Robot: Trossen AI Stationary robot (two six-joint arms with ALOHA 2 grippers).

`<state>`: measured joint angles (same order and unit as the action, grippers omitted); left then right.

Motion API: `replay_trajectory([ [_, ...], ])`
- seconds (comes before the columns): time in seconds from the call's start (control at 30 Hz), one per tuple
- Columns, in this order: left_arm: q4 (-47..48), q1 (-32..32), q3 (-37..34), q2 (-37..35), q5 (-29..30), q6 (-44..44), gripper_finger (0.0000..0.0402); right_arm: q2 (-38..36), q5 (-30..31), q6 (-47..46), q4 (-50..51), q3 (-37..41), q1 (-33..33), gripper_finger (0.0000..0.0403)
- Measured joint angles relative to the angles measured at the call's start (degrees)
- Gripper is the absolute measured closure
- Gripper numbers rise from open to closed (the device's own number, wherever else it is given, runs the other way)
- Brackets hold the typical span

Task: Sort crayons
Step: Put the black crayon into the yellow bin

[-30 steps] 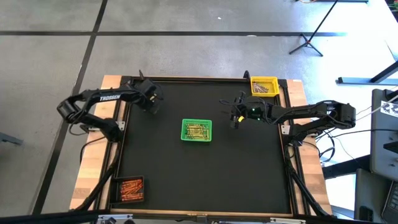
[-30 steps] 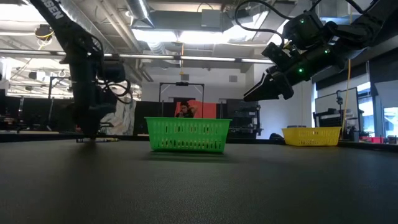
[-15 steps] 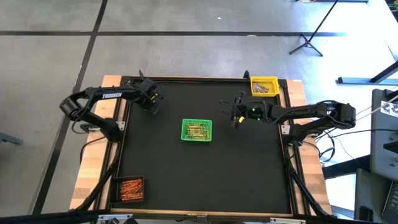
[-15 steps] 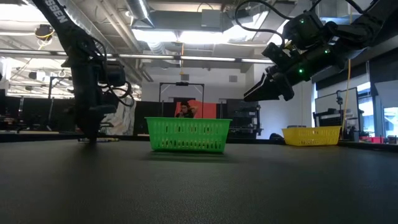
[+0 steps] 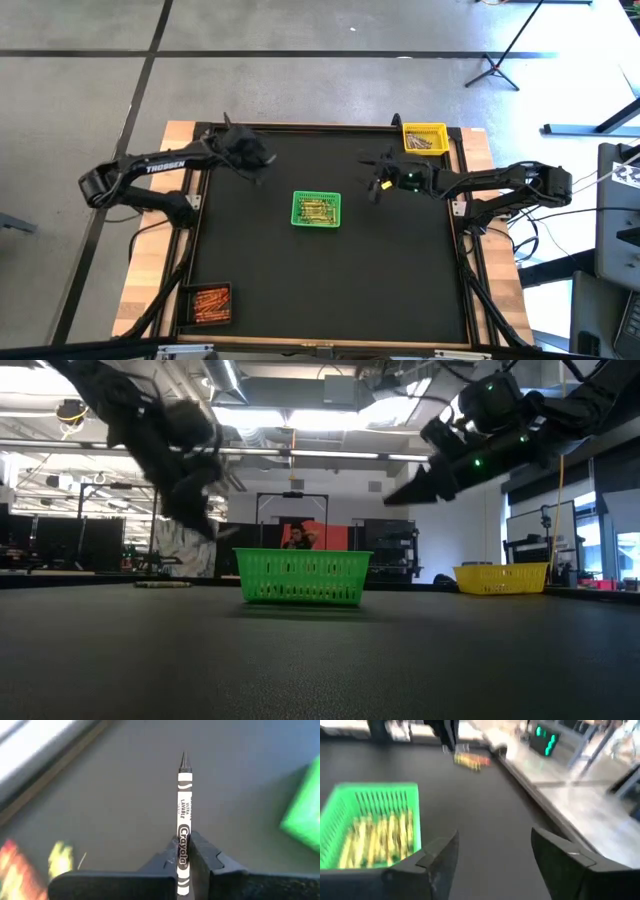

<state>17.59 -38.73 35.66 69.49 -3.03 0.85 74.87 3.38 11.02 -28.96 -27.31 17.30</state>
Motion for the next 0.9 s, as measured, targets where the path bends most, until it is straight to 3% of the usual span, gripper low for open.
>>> replay_trajectory([
  [0.23, -23.61, 9.38, 0.02, 1.97, -8.09, -7.22, 0.0394, 1.36, -4.59, -0.32, -13.34, -0.02, -0.02, 0.0139],
  [0.43, -41.95, 15.72, 0.11, 6.54, -8.31, -10.64, 0.0394, 8.73, -9.42, -0.32, -27.78, -0.33, 0.02, 0.0161],
  [0.6, -50.43, 18.44, 0.11, 10.76, -8.21, -10.67, 0.0394, 15.72, -14.21, -2.24, -34.21, -4.61, -0.07, 0.0184],
  [0.77, -57.89, 20.12, 0.09, 13.86, -8.04, -10.66, 0.0394, 20.20, -22.06, -2.53, -34.43, -10.77, -0.07, 0.0210],
  [0.9, -61.20, 20.91, 0.09, 14.78, -7.99, -11.11, 0.0394, 22.66, -24.83, -3.39, -34.07, -14.30, -0.09, 0.0237],
])
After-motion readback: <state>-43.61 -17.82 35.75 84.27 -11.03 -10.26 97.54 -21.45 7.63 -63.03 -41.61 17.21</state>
